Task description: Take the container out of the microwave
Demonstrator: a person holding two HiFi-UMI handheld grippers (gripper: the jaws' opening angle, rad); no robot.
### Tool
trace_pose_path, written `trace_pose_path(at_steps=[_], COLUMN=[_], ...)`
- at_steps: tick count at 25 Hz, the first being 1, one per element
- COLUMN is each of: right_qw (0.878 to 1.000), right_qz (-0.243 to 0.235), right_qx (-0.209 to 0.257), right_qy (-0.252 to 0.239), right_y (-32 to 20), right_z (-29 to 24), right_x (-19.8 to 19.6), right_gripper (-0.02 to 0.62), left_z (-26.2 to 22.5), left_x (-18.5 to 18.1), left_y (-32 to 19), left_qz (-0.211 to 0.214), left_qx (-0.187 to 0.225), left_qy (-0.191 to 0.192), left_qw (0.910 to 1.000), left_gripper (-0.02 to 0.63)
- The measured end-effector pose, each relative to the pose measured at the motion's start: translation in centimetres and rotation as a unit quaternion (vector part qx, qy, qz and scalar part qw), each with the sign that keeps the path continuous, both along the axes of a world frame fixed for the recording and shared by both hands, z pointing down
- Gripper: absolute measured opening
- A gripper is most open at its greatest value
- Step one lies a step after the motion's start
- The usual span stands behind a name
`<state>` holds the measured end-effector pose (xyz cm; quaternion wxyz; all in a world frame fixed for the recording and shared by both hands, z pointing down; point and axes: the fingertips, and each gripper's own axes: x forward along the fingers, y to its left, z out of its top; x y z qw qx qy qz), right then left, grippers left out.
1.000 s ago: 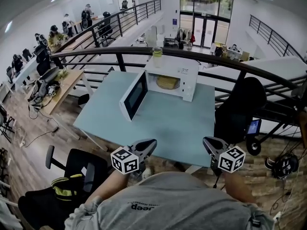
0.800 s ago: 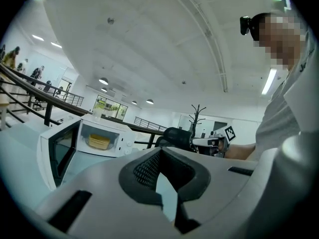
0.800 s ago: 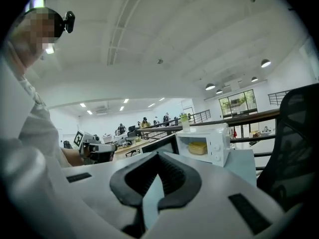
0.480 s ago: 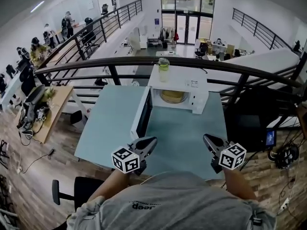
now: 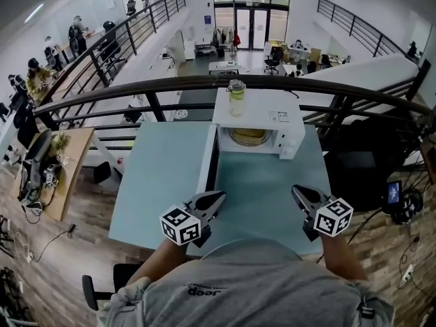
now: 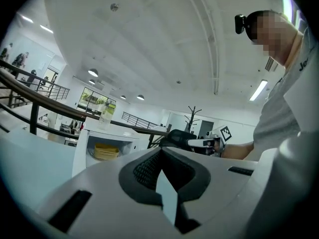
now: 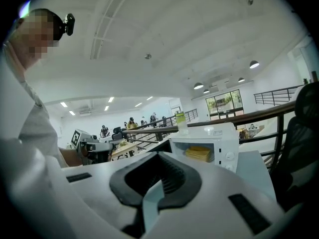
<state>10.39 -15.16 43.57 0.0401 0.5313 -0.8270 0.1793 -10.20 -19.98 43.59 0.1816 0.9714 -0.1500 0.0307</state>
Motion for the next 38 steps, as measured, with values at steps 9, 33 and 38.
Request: trace_pose_path(at_steps=[9, 33, 38], right_qw=[1.0, 0.992, 0.996], right_qz=[0.006, -0.126, -0.092], right_qx=[-0.023, -0.009, -0.018], right_qy=[0.0, -0.019, -0.008], right_y=[-2.6, -4.3, -5.8], right_z=[1.7, 6.9, 7.8], right_x=[1.7, 15.6, 14.6], right_gripper=[0.017, 0.017, 0.017], left_z=[0.8, 9.0, 10.1], left_x=[2.5, 20.5, 18.3], left_y=[-2.6, -3.7, -7.4], left_qz=[0.014, -0.096, -0.089], left_qx=[-0.011, 0.015, 0.037], left_qy=[0.005, -0.191, -0.217], left_qw=[0.9998, 0.9767, 0.9713], left_gripper=[0.018, 0.018, 0.02])
